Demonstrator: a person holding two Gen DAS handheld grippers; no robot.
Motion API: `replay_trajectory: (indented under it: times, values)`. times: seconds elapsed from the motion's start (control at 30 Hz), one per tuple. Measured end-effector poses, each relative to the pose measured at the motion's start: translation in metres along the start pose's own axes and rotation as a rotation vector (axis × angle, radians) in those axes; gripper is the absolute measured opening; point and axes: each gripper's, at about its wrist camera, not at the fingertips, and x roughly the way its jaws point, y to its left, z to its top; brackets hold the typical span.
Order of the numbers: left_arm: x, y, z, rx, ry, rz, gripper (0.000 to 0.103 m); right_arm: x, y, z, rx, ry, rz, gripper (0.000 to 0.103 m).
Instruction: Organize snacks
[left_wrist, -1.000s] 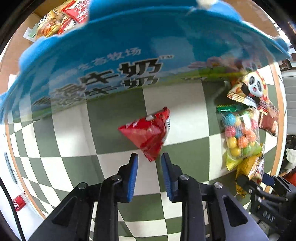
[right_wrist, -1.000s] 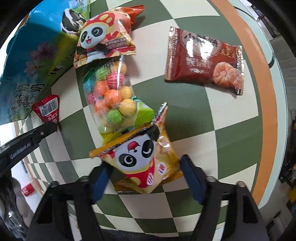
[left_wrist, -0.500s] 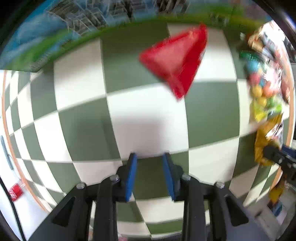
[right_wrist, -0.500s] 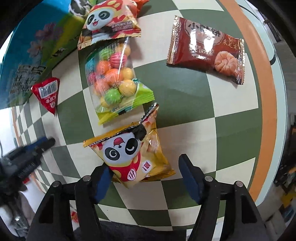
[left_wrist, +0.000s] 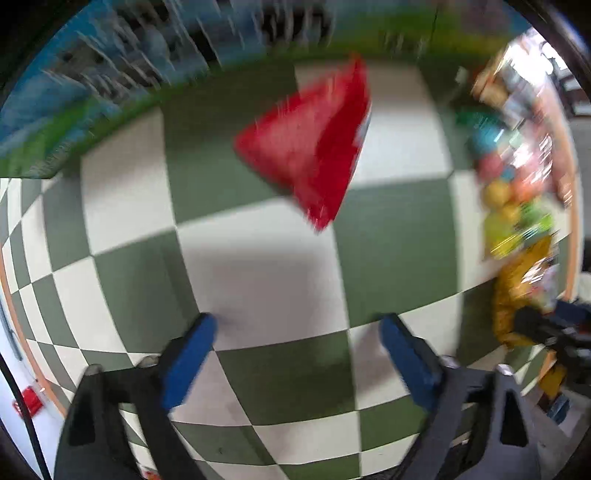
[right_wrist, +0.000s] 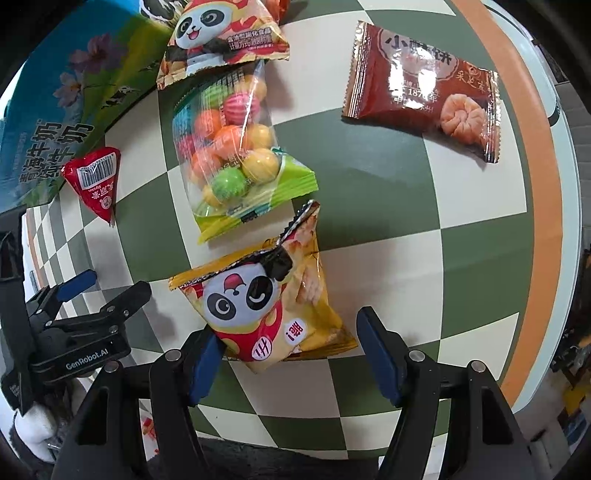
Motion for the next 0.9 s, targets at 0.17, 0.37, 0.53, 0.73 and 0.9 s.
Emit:
replay_trajectory:
  times: [0.17, 0.37, 0.53, 0.73, 0.9]
  values:
    - [-0.05, -0.005, 0.019, 0.015, -0.115, -0.013, 0.087, -0.009, -0.001, 0.0, 0.007, -0.018, 0.033, 0.072]
    - [-0.052, -0.011, 0.069, 0.027, -0.114, 0.028, 0.087, -0.017, -0.004, -0.001, 0.019, -0.031, 0.057, 0.072]
    - [-0.042, -0.016, 0.081, 0.068, -0.08, 0.051, 0.063, -0.016, -0.008, 0.004, 0.03, -0.025, 0.071, 0.072]
    - [-0.052, -0.016, 0.074, 0.079, -0.078, 0.093, 0.037, -0.009, 0.001, 0.002, 0.018, 0.001, 0.076, 0.072]
    - [-0.06, 0.017, 0.031, 0.036, -0.067, 0.087, 0.036, -0.005, 0.006, -0.002, 0.015, -0.03, 0.051, 0.056]
